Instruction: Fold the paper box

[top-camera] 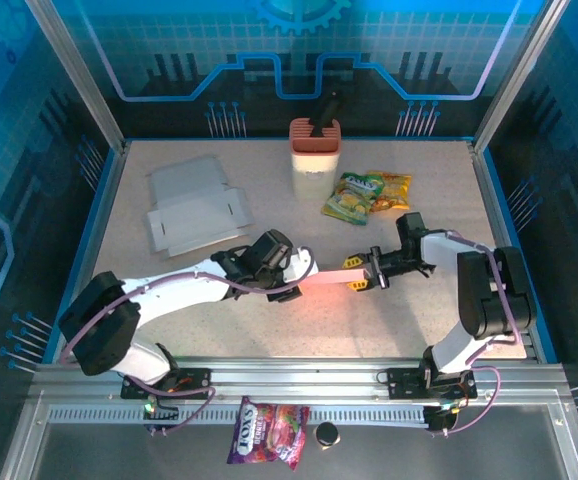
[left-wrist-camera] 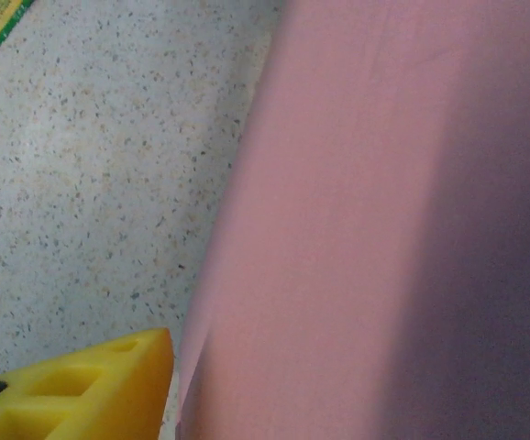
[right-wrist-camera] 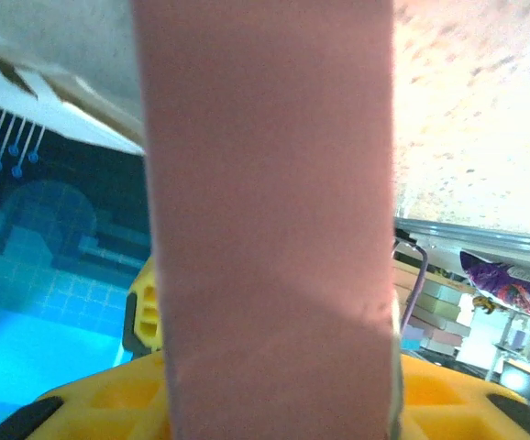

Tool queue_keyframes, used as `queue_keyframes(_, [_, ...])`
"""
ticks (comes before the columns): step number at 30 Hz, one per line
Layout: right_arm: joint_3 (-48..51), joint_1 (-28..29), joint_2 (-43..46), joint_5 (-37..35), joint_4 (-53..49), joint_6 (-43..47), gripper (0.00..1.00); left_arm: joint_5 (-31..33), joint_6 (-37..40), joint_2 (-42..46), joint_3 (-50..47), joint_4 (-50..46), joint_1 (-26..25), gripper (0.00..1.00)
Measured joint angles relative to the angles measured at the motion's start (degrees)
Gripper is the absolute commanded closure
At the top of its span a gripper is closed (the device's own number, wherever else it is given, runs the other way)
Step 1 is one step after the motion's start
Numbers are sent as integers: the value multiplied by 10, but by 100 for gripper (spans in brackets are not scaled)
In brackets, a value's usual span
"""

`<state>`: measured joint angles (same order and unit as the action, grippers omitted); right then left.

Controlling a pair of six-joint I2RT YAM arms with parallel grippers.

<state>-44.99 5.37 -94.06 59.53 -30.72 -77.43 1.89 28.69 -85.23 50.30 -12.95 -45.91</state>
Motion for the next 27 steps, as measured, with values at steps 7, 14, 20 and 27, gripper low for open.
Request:
queue_keyframes(7, [-26,-41,-42,-16,-49,44,34,-38,-3,-30,38,-5,21,61])
queue_keyframes(14, [-69,-91,-29,-60,-81,57,31,-99,-20,-62,82,-39,57,63])
queue_keyframes(20, [-116,-114,111,-200,-139,75,39,-104,-42,-63,90,-52,63,61])
queue_keyframes(27, [-72,71,392,-421,-90,27,47,-103,-68,-63,97,-68,63,61])
